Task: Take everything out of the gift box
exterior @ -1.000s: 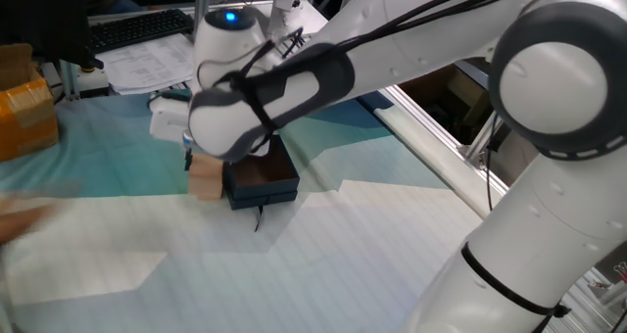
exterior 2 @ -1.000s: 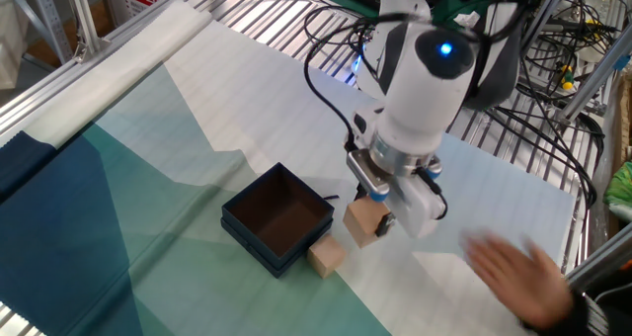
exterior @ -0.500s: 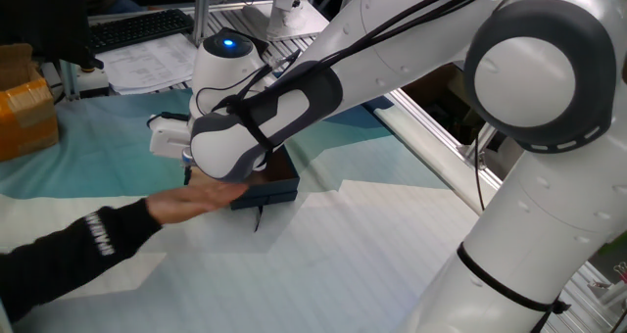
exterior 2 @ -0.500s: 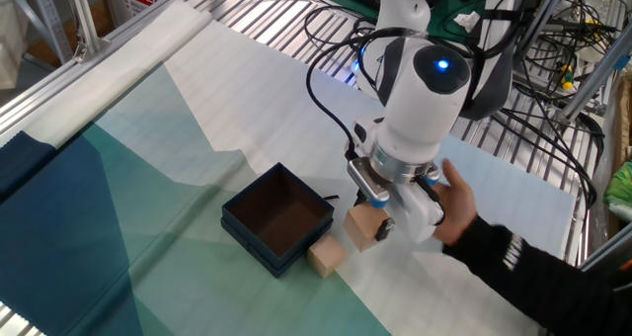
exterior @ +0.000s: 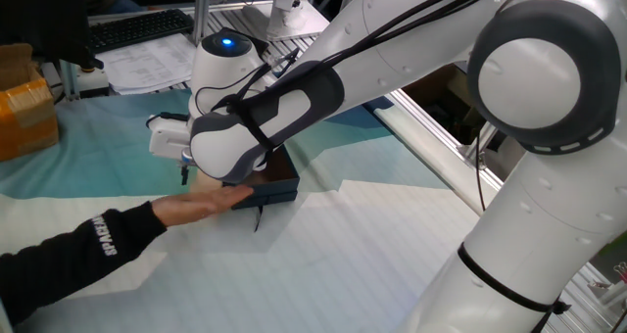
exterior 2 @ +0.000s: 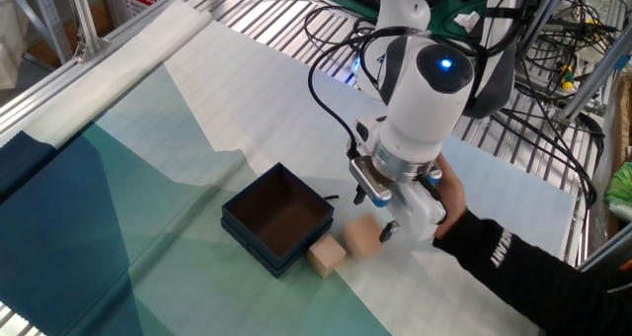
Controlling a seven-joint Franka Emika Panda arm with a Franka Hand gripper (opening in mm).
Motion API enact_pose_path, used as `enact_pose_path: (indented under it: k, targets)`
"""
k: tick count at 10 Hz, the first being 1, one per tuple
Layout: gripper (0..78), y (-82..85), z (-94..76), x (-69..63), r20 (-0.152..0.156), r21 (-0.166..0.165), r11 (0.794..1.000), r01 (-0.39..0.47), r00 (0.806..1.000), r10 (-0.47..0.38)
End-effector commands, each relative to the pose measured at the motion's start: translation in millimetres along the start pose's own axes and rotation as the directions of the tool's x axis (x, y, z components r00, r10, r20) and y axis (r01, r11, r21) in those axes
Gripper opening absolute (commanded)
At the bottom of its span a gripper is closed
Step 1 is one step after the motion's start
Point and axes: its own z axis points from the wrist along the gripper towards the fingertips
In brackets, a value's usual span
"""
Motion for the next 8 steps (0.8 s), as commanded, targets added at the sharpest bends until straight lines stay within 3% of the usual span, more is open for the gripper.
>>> enact_pose_path:
  k: [1, 3, 4, 8]
  targets:
    - [77.4, 0.5, -3.5, 2.0, -0.001, 0.006, 1.0, 0.002, 1.0, -0.002]
    - [77.4, 0.5, -3.5, 2.0, -0.001, 0.006, 1.0, 0.002, 1.0, -0.002]
    - [77.4, 0.5, -3.5, 2.0, -0.021, 0.011, 1.0, -0.005, 1.0, 0.005]
    - [77.4, 0.5, -3.6, 2.1, -0.011, 0.011, 1.0, 0.001, 1.0, -0.001]
